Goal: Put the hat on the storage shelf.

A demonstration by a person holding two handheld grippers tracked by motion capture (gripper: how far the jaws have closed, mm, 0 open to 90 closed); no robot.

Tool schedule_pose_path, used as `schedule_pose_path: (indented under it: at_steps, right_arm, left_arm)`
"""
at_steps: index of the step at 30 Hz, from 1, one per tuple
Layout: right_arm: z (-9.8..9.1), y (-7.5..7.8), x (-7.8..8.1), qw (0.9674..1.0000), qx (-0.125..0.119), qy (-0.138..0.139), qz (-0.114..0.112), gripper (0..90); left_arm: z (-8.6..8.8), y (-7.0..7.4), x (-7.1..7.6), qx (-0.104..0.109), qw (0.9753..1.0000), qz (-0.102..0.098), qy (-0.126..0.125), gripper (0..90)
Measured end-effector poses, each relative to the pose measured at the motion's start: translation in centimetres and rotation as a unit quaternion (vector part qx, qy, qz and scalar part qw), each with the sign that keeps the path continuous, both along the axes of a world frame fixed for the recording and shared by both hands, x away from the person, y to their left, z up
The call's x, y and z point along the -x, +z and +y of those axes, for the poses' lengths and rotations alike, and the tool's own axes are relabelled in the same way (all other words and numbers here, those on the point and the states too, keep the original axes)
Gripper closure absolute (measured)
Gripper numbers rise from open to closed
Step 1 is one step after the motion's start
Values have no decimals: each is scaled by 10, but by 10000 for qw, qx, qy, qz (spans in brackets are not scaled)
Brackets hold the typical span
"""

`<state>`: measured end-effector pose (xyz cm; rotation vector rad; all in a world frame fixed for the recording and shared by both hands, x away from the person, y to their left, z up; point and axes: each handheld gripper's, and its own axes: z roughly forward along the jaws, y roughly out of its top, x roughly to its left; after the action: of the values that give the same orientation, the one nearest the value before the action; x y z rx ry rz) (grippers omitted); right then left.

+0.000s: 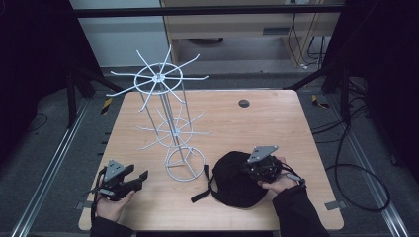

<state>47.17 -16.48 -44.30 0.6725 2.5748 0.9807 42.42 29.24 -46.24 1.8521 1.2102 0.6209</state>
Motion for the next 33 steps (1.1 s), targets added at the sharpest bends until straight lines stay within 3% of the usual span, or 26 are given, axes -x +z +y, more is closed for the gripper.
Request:
schedule_pose_path:
  at_steps: [4,8,14,18,23,28,33]
  right_arm:
    - [-7,6,4,9993,-319,-105,-135,756]
    - [-17,15,8,9967,-667,-343,-313,764]
    - [-33,27,13,9878,-1241,-688,-650,766]
    - [-42,36,17,9809,-1492,-891,-874,766]
    - [-54,46,22,9667,-1893,-1246,-1190,767]
    - [-63,53,26,9526,-2147,-1573,-1477,767]
    - [-69,60,28,9349,-2401,-1968,-1719,768]
  left_arm:
    - [1,0,0,11,10000,-14,26,385]
    - [1,0,0,23,10000,-47,54,385]
    - [2,-2,-1,24,10000,-39,70,385]
    - [2,-3,-1,38,9999,-45,99,383]
    - [3,-4,-1,37,9999,-53,122,382]
    - [2,-4,-1,32,9999,-61,139,380]
    - [2,-5,-2,35,9999,-38,143,379]
